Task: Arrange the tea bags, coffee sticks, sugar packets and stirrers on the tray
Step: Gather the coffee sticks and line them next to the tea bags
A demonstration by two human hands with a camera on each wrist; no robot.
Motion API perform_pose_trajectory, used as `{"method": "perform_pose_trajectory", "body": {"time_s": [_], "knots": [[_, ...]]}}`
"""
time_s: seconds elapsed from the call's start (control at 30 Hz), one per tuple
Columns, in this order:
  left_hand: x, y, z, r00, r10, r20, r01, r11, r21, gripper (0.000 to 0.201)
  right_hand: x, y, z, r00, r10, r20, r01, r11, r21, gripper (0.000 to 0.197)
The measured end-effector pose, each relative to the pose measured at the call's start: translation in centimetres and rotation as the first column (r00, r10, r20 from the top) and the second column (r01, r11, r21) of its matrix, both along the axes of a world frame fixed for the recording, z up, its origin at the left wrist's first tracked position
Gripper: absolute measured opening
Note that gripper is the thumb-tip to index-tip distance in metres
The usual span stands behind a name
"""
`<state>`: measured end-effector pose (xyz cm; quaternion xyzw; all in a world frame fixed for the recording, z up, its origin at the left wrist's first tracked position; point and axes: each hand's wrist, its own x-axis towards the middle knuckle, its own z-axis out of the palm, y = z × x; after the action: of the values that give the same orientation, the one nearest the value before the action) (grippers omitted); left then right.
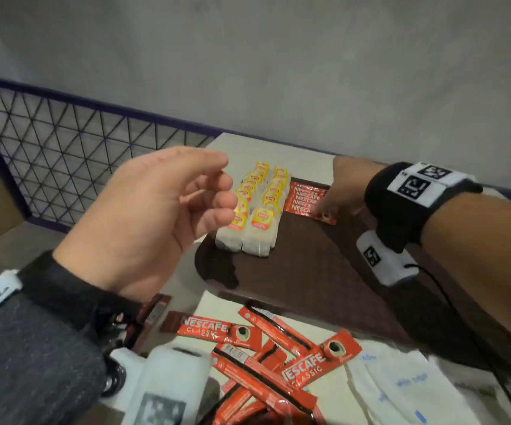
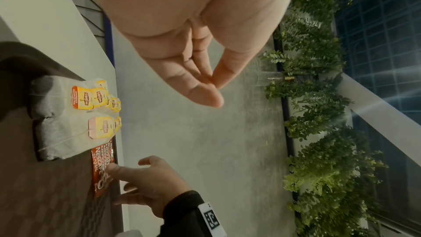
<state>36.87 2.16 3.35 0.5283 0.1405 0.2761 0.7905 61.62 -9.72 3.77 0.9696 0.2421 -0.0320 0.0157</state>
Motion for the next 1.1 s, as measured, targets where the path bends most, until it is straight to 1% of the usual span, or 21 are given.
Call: {"method": "perform_pose_trajectory", "body": {"time_s": [0.07, 0.1, 0.2, 0.27, 0.33, 0.4, 0.43, 0.5, 0.53, 0.6, 0.67, 0.7, 0.77, 0.8, 0.83, 0.87, 0.9, 0.93, 0.97, 1.03, 1.1], "knots": [[0.1, 0.3, 0.1, 0.999, 0.032, 0.002, -0.032, 0.999, -0.003, 0.012, -0.2, -0.6, 1.6, 0.998, 0.023, 0.06, -0.021, 0.999, -0.033, 0.06], [0.1, 0.4, 0.1, 0.999, 0.04, 0.006, -0.04, 0.999, -0.007, 0.013, -0.5, -0.9, 2.4, 0.997, 0.047, 0.061, -0.045, 0.998, -0.047, 0.057], [0.1, 0.5, 0.4, 0.999, 0.037, 0.017, -0.037, 0.999, -0.024, 0.016, -3.0, -2.1, 4.4, 0.972, 0.227, -0.062, -0.229, 0.972, -0.043, 0.034], [0.1, 0.4, 0.8, 1.0, 0.01, 0.021, -0.009, 1.0, -0.021, 0.013, -6.7, -3.1, 4.9, 0.925, 0.355, -0.139, -0.359, 0.933, -0.006, 0.025], [0.0, 0.2, 1.3, 0.999, -0.012, 0.035, 0.012, 1.0, 0.001, 0.008, -10.3, -4.1, 4.5, 0.871, 0.45, -0.197, -0.458, 0.889, 0.007, 0.017], [0.1, -0.1, 1.9, 0.999, -0.026, 0.046, 0.023, 0.998, 0.051, 0.008, -13.6, -4.9, 3.3, 0.831, 0.496, -0.251, -0.523, 0.851, -0.053, 0.01], [0.0, -0.2, 2.3, 0.999, -0.035, 0.041, 0.03, 0.994, 0.101, 0.008, -14.9, -5.1, 2.6, 0.819, 0.515, -0.254, -0.553, 0.827, -0.106, 0.008], [-0.2, -0.6, 3.4, 0.997, -0.077, -0.003, 0.075, 0.963, 0.258, 0.008, -16.9, -5.4, 1.2, 0.799, 0.564, -0.211, -0.601, 0.766, -0.229, 0.002], [-0.4, -0.7, 4.1, 0.993, -0.106, -0.045, 0.115, 0.928, 0.355, 0.007, -17.6, -5.4, 0.7, 0.789, 0.587, -0.182, -0.614, 0.746, -0.256, 0.011], [-1.0, -0.9, 5.2, 0.972, -0.15, -0.183, 0.227, 0.808, 0.543, 0.009, -18.6, -5.7, 0.4, 0.806, 0.568, -0.165, -0.591, 0.766, -0.251, 0.027], [-1.7, -0.9, 5.5, 0.92, -0.142, -0.366, 0.367, 0.639, 0.675, 0.015, -19.3, -6.0, 0.3, 0.823, 0.54, -0.175, -0.567, 0.786, -0.246, 0.023], [-2.1, -0.9, 5.4, 0.881, -0.115, -0.459, 0.443, 0.542, 0.714, 0.017, -19.5, -6.1, 0.2, 0.824, 0.535, -0.186, -0.566, 0.785, -0.25, 0.019], [-3.2, -0.9, 4.7, 0.773, 0.01, -0.634, 0.598, 0.322, 0.734, 0.018, -19.7, -6.3, -0.4, 0.824, 0.525, -0.212, -0.566, 0.782, -0.262, 0.017], [-3.7, -0.8, 4.2, 0.708, 0.115, -0.697, 0.671, 0.197, 0.715, 0.02, -19.8, -6.4, -0.7, 0.828, 0.521, -0.206, -0.56, 0.786, -0.263, 0.016], [-4.0, -0.7, 3.6, 0.648, 0.225, -0.728, 0.732, 0.079, 0.676, 0.025, -19.7, -6.4, -0.9, 0.835, 0.517, -0.19, -0.55, 0.792, -0.264, 0.013], [-4.3, -0.6, 3.0, 0.602, 0.322, -0.73, 0.773, -0.01, 0.634, 0.031, -19.7, -6.5, -0.9, 0.839, 0.516, -0.175, -0.544, 0.797, -0.263, 0.009], [-4.5, -0.4, 2.3, 0.575, 0.389, -0.72, 0.794, -0.055, 0.605, 0.034, -19.8, -6.6, -0.8, 0.843, 0.509, -0.17, -0.537, 0.8, -0.268, 0.008], [-4.6, -0.1, 1.7, 0.565, 0.428, -0.706, 0.798, -0.066, 0.599, 0.035, -20.0, -6.7, -0.5, 0.845, 0.506, -0.172, -0.534, 0.801, -0.269, 0.009], [-4.7, 0.1, 1.3, 0.562, 0.454, -0.691, 0.795, -0.067, 0.603, 0.035, -20.1, -6.9, -0.2, 0.842, 0.511, -0.171, -0.539, 0.799, -0.266, 0.012], [-4.9, 0.2, 1.0, 0.563, 0.5, -0.659, 0.783, -0.067, 0.618, 0.034, -20.3, -7.3, 0.3, 0.835, 0.526, -0.164, -0.551, 0.792, -0.263, 0.025], [-5.1, 0.2, 0.9, 0.536, 0.548, -0.642, 0.789, -0.053, 0.613, 0.037, -20.4, -7.9, 0.9, 0.834, 0.53, -0.156, -0.552, 0.791, -0.264, 0.027]]}}
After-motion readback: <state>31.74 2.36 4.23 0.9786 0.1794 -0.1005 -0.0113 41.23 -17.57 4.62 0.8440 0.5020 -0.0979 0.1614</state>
